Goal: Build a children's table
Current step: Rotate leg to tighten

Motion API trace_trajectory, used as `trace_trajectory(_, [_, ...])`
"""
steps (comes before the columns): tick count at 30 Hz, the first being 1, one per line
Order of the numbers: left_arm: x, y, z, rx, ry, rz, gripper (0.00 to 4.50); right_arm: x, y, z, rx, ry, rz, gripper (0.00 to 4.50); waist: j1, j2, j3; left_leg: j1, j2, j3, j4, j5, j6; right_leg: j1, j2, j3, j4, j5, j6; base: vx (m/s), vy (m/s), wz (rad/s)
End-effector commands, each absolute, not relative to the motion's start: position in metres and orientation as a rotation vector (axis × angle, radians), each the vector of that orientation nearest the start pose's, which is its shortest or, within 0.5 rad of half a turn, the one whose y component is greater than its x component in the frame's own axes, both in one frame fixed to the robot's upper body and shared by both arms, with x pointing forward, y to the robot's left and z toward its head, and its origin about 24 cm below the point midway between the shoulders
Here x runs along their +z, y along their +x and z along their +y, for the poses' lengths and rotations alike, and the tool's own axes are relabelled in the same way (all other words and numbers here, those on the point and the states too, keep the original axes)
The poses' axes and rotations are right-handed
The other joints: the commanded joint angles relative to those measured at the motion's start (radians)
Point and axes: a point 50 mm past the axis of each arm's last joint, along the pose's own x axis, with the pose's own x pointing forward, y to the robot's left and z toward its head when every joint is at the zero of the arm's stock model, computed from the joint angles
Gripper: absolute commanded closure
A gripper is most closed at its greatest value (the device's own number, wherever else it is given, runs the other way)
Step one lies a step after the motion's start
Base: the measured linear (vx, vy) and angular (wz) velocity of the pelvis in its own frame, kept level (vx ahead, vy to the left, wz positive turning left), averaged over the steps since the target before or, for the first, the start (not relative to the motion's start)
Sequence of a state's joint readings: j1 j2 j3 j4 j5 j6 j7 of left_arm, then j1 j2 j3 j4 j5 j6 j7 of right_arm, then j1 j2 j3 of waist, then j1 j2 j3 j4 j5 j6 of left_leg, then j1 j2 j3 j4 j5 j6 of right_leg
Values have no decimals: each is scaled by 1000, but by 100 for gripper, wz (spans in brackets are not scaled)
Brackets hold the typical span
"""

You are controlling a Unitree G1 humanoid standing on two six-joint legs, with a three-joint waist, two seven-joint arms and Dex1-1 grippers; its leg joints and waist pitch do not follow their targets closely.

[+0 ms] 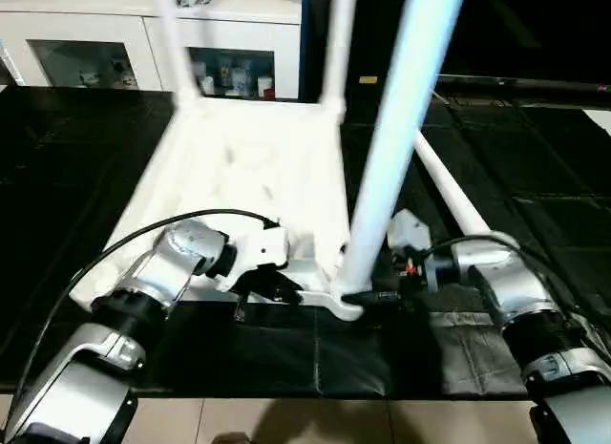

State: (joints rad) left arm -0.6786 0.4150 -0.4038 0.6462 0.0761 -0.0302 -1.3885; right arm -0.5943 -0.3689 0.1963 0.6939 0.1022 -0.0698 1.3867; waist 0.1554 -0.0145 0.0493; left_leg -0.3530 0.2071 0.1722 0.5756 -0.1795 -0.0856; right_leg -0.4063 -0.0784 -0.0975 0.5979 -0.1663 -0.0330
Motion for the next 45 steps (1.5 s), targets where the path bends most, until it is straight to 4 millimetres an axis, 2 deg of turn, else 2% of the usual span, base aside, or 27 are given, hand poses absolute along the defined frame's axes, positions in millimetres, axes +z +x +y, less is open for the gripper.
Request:
trace_trajectory(1, [58, 312, 122, -1652, 658, 518, 450, 61, 315, -148, 1474, -275, 303, 35, -7, -4, -69, 3, 30, 1, -57, -167, 59, 62, -72, 53, -56, -185, -206, 0, 0, 0])
trace_trajectory(2, [58, 312, 123, -1653, 658, 518, 450, 61, 315, -148, 1481, -269, 303, 55, -8, -1, -69, 4, 30, 1, -57, -171, 58, 61, -72, 53, -58, -201, -202, 0, 0, 0])
trace_trajectory(5, [58, 312, 125, -1656, 660, 522, 450, 61, 315, -148, 1499, -253, 310, 69, -10, -2, -69, 4, 30, 1, -57, -177, 58, 60, -72, 53, -60, -216, -199, 0, 0, 0])
trace_trajectory(6, [58, 312, 126, -1656, 661, 523, 450, 61, 315, -148, 1502, -249, 310, 91, -12, -1, -68, 3, 31, 0, -57, -177, 55, 60, -71, 52, -59, -221, -197, 0, 0, 0])
trace_trajectory(17, [58, 313, 129, -1658, 662, 529, 450, 57, 313, -146, 1535, -209, 323, 174, -12, 1, -69, 3, 30, 0, -56, -175, 56, 60, -71, 52, -58, -212, -204, 0, 0, 0])
trace_trajectory(22, [56, 314, 129, -1634, 611, 536, 450, 55, 311, -143, 1538, -154, 313, 179, -12, 1, -70, 4, 30, 0, -56, -176, 55, 61, -70, 52, -58, -206, -207, 0, 0, 0])
trace_trajectory(23, [56, 315, 128, -1607, 596, 531, 450, 54, 311, -141, 1529, -139, 306, 179, -12, 8, -70, 4, 30, -1, -56, -178, 54, 60, -70, 52, -57, -199, -212, 0, 0, 0])
trace_trajectory(24, [56, 319, 127, -1557, 581, 518, 450, 53, 311, -140, 1501, -123, 305, 180, -14, 5, -68, 3, 29, 1, -56, -184, 53, 60, -69, 52, -59, -204, -212, 0, 0, 0])
trace_trajectory(25, [56, 323, 125, -1491, 562, 508, 450, 52, 312, -137, 1476, -104, 297, 180, -12, 14, -68, 4, 30, -1, -56, -191, 47, 59, -71, 52, -58, -210, -214, 0, 0, 0])
trace_trajectory(26, [56, 326, 124, -1459, 554, 498, 450, 51, 312, -136, 1465, -94, 293, 180, -12, 9, -65, 8, 30, -1, -59, -215, 41, 58, -70, 51, -65, -245, -205, 0, 0, 0])
trace_trajectory(27, [56, 332, 119, -1366, 519, 472, 450, 48, 312, -131, 1413, -55, 296, 180, -13, 9, -64, 10, 30, -2, -60, -229, 32, 58, -69, 51, -69, -279, -194, 0, 0, 0])
trace_trajectory(28, [57, 333, 117, -1349, 506, 469, 450, 47, 312, -130, 1395, -46, 301, 180, -13, 9, -64, 10, 30, -2, -60, -229, 32, 58, -69, 51, -69, -279, -194, 0, 0, 0])
trace_trajectory(30, [59, 337, 107, -1265, 410, 457, 450, 40, 314, -119, 1277, -19, 300, 180, -18, 8, -61, 10, 29, -8, -64, -256, 11, 59, -75, 49, -75, -360, -166, 0, 0, 0])
trace_trajectory(33, [68, 343, 87, -1139, 238, 444, 450, 36, 318, -97, 1121, 63, 298, 180, -46, 5, -60, 7, 23, -12, -66, -278, -2, 58, -75, 45, -88, -444, -134, 0, 0, 0])
trace_trajectory(34, [68, 343, 87, -1139, 238, 444, 450, 36, 318, -97, 1121, 63, 298, 181, -46, 5, -60, 7, 23, -12, -66, -278, -2, 58, -75, 45, -88, -444, -134, 0, 0, 0])
trace_trajectory(35, [71, 344, 78, -1094, 181, 437, 450, 38, 323, -84, 1037, 111, 293, 181, -55, 9, -61, 6, 20, -8, -62, -263, 10, 56, -73, 48, -91, -431, -135, 0, 0, 0])
trace_trajectory(36, [71, 344, 74, -1080, 167, 435, 450, 38, 324, -78, 1004, 125, 297, 181, -60, 7, -62, 2, 19, -10, -62, -242, 13, 59, -72, 47, -87, -401, -143, 0, 0, 0])
trace_trajectory(38, [72, 343, 70, -1060, 156, 434, 450, 39, 326, -73, 972, 136, 301, 181, -62, 7, -66, -1, 16, -7, -60, -207, 27, 60, -70, 48, -85, -361, -146, 0, 0, 0])
trace_trajectory(40, [73, 339, 60, -1052, 179, 431, 450, 43, 328, -57, 907, 100, 286, 181, -63, 10, -67, -6, 18, -8, -60, -169, 34, 64, -68, 49, -77, -300, -157, 0, 0, 0])
trace_trajectory(44, [72, 334, 58, -1064, 237, 436, 450, 44, 327, -53, 904, 68, 264, 181, -67, 13, -68, -2, 18, -4, -59, -166, 45, 62, -66, 50, -76, -252, -173, 0, 0, 0])
trace_trajectory(45, [71, 334, 59, -1062, 243, 437, 450, 43, 327, -53, 904, 69, 263, 125, -67, 14, -68, 0, 19, -4, -60, -167, 47, 61, -66, 50, -76, -244, -176, 0, 0, 0])
